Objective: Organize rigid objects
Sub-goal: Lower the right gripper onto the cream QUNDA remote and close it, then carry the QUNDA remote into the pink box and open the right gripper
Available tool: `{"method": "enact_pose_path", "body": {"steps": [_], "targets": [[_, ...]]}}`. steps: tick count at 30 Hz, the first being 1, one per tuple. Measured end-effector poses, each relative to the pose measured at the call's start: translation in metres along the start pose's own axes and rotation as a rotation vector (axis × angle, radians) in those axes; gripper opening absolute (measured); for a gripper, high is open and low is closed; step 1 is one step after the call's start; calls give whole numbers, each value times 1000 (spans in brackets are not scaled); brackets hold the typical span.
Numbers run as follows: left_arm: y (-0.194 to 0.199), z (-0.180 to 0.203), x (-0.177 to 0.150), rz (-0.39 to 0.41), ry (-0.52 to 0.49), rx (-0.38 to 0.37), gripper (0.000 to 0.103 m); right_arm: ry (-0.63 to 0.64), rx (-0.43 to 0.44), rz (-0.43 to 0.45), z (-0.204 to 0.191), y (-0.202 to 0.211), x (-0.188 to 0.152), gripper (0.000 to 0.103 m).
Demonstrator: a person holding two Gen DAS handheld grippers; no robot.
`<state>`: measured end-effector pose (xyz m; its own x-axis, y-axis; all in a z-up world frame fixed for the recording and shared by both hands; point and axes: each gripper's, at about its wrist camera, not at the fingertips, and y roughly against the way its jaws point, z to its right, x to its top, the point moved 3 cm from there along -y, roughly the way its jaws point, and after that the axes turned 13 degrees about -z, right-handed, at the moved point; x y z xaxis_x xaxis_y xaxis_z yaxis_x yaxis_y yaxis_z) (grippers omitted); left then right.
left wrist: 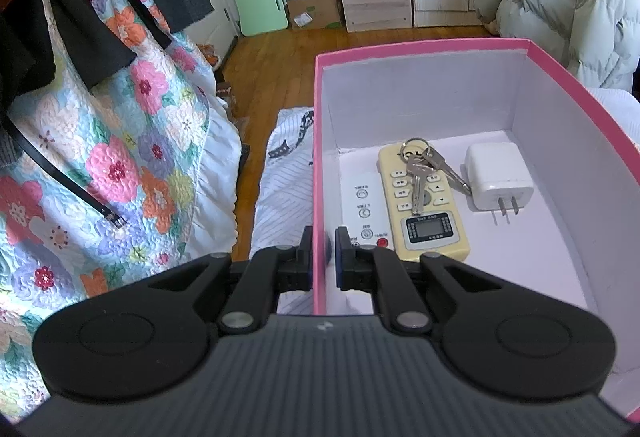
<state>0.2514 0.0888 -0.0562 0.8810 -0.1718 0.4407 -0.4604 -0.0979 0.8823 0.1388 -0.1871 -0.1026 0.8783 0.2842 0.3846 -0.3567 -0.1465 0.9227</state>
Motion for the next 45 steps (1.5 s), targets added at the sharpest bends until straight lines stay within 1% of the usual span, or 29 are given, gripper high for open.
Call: {"method": "enact_pose_path", "body": {"steps": [4, 5, 8, 10, 16, 19, 21, 22, 23, 24, 28, 32, 37, 42, 45], "targets": [[0, -1, 0, -9, 2, -22, 8, -13, 22, -1, 0, -4, 3, 65], [0, -2, 0, -13, 5, -16, 8, -21, 30, -1, 1, -4, 3, 65], [2, 8, 0, -9, -36, 40, 8, -33, 29, -1, 3, -5, 3, 69], [2, 10, 1, -12, -42, 56, 9, -36, 29, 0, 4, -6, 3, 69], [2, 5, 4, -23, -17, 13, 10, -36, 27, 4, 2, -8, 4, 70], [-1, 6, 7, -41, -22, 23, 10, -36, 27, 3, 2, -8, 6, 70], [-1, 8, 9, -40, -18, 48, 9, -37, 24, 3, 2, -8, 6, 70], [-1, 9, 8, -37, -18, 50, 9, -37, 24, 3, 1, -8, 6, 69], [0, 10, 8, -32, -18, 53, 9, -36, 23, 5, 1, -8, 6, 61], [0, 10, 7, -26, -15, 52, 8, -36, 26, 13, 1, -7, 5, 58], [3, 5, 3, 1, 20, 35, 8, -25, 27, 23, -1, -6, 6, 57], [4, 7, 3, 8, 13, 50, 8, -38, 25, 50, -2, -2, 5, 57], [4, 4, 3, 11, 35, 29, 7, -87, 15, 88, 1, 11, 4, 57], [5, 5, 1, 16, 34, 31, 7, -94, -19, 155, 6, 36, 8, 57], [7, 5, 0, 34, 46, 21, 7, -107, -33, 200, 8, 54, 12, 57]]}}
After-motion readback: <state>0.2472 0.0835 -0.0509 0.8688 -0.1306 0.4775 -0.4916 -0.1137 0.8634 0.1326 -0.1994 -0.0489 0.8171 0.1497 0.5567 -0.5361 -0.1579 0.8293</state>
